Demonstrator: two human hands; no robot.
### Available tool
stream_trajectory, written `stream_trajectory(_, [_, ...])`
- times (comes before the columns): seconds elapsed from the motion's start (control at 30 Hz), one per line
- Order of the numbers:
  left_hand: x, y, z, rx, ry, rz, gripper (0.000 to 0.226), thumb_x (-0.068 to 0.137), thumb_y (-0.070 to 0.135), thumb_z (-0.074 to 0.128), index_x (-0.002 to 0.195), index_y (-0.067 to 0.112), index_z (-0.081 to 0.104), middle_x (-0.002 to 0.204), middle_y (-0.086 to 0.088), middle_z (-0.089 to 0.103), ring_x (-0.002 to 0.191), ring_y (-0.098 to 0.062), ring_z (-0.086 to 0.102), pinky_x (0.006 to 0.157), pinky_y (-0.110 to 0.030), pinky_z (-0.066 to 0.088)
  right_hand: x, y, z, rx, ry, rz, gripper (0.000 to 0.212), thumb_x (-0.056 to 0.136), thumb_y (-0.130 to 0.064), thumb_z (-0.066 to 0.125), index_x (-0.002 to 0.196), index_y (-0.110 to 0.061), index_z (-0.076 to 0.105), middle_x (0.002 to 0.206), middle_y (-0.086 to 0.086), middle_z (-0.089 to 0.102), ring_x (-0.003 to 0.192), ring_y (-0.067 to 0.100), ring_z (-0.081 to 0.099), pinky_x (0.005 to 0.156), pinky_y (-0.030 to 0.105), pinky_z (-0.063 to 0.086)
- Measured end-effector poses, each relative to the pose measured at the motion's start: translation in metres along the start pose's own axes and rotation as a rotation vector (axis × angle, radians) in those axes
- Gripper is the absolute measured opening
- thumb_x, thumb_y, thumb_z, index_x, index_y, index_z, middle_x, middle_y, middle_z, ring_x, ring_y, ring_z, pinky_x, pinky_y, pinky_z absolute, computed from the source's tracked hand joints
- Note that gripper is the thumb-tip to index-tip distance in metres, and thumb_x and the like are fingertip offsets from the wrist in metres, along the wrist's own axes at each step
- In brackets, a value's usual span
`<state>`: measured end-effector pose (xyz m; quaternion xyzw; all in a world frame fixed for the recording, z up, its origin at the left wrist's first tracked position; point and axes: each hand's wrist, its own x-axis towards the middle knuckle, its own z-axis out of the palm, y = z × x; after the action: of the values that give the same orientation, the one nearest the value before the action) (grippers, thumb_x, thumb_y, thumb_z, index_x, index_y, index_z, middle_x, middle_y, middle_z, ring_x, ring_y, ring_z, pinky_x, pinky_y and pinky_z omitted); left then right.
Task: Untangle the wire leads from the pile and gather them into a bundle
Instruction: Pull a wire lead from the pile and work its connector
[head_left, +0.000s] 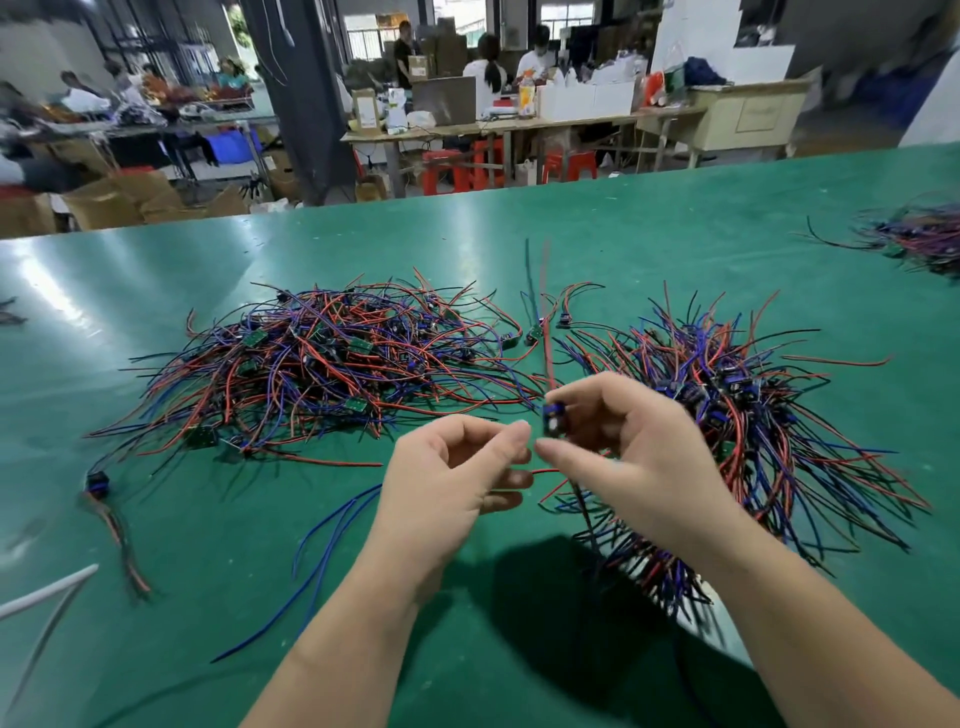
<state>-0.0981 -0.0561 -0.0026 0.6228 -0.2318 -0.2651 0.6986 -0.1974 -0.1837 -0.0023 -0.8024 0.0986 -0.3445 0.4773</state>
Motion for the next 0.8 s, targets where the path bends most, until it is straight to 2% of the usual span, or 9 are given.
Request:
stream_trajectory(0.1, [0.011,0.001,-0.023,0.279,0.200,0.178,0.012,0.076,0.024,0.076,0.072,0.015,0.069,0.070,-0.004,0.072,0.067,-0.019,0.069,0.063,-0.031,0.057,0.006,-0.002,-0.016,-0.128,0.308,-0.031,0.026,0.076,-0.012,0.078,0.097,-0.023,0.067,0.082,-0.005,0.067,0.070,0.012,0.063,0.070,0.020,0.051])
stream_trajectory(0.2, [0.021,0.004,-0.059,0.783,0.451,0.295,0.003,0.084,0.024,0.069,0.083,0.026,0.070,0.083,0.011,0.071,0.079,-0.013,0.065,0.073,-0.026,0.047,0.016,0.002,-0.043,-0.438,0.535,0.036,0.031,0.081,-0.020,0.072,0.112,-0.017,0.065,0.096,0.001,0.061,0.085,0.018,0.058,0.084,0.024,0.044])
stream_trajectory(0.3, [0.030,-0.005,-0.086,1.148,0.488,0.105,0.032,0.086,0.021,0.060,0.118,0.022,0.063,0.121,-0.002,0.061,0.110,-0.023,0.055,0.089,-0.035,0.043,0.019,0.014,-0.056,-0.679,0.462,0.342,0.056,0.084,-0.029,0.067,0.135,-0.012,0.050,0.123,0.015,0.049,0.114,0.031,0.044,0.101,0.039,0.032])
stream_trajectory(0.37, [0.034,-0.013,-0.094,1.299,0.422,-0.090,0.042,0.087,0.023,0.058,0.129,0.022,0.056,0.133,-0.005,0.053,0.119,-0.029,0.050,0.095,-0.041,0.043,0.019,0.014,-0.054,-0.732,0.415,0.478,0.071,0.083,-0.031,0.067,0.144,-0.015,0.035,0.137,0.016,0.035,0.125,0.036,0.032,0.106,0.045,0.024])
stream_trajectory(0.43, [0.036,-0.018,-0.097,1.339,0.368,-0.168,0.036,0.088,0.026,0.060,0.124,0.021,0.060,0.127,-0.006,0.057,0.113,-0.028,0.053,0.092,-0.039,0.046,0.018,0.011,-0.050,-0.690,0.426,0.436,0.073,0.083,-0.028,0.067,0.146,-0.017,0.032,0.140,0.014,0.031,0.127,0.034,0.028,0.106,0.046,0.023])
stream_trajectory(0.53, [0.037,-0.019,-0.098,1.192,0.393,-0.083,0.012,0.085,0.023,0.069,0.095,0.019,0.073,0.097,-0.001,0.071,0.087,-0.018,0.060,0.076,-0.028,0.046,0.015,0.006,-0.039,-0.589,0.398,0.327,0.067,0.082,-0.024,0.066,0.142,-0.020,0.037,0.137,0.010,0.035,0.126,0.029,0.031,0.106,0.043,0.023])
stream_trajectory(0.6, [0.037,-0.017,-0.100,1.164,0.398,-0.072,0.003,0.084,0.021,0.071,0.082,0.023,0.072,0.087,0.003,0.071,0.078,-0.014,0.059,0.071,-0.026,0.043,0.012,0.004,-0.032,-0.527,0.349,0.283,0.063,0.082,-0.021,0.066,0.139,-0.021,0.041,0.134,0.009,0.039,0.126,0.025,0.033,0.107,0.040,0.024])
stream_trajectory(0.7, [0.040,-0.023,-0.104,1.179,0.383,-0.104,0.012,0.088,0.023,0.067,0.077,0.028,0.065,0.087,0.004,0.068,0.081,-0.016,0.058,0.071,-0.028,0.044,0.008,0.004,-0.024,-0.478,0.295,0.225,0.057,0.082,-0.016,0.065,0.135,-0.020,0.045,0.128,0.005,0.043,0.121,0.022,0.039,0.108,0.036,0.029])
stream_trajectory(0.8, [0.043,-0.027,-0.102,1.176,0.386,-0.071,0.011,0.093,0.020,0.059,0.083,0.023,0.061,0.096,-0.003,0.064,0.084,-0.020,0.054,0.074,-0.032,0.044,0.007,0.004,-0.019,-0.420,0.324,0.151,0.048,0.082,-0.010,0.065,0.128,-0.019,0.052,0.116,-0.004,0.043,0.112,0.016,0.046,0.102,0.032,0.036])
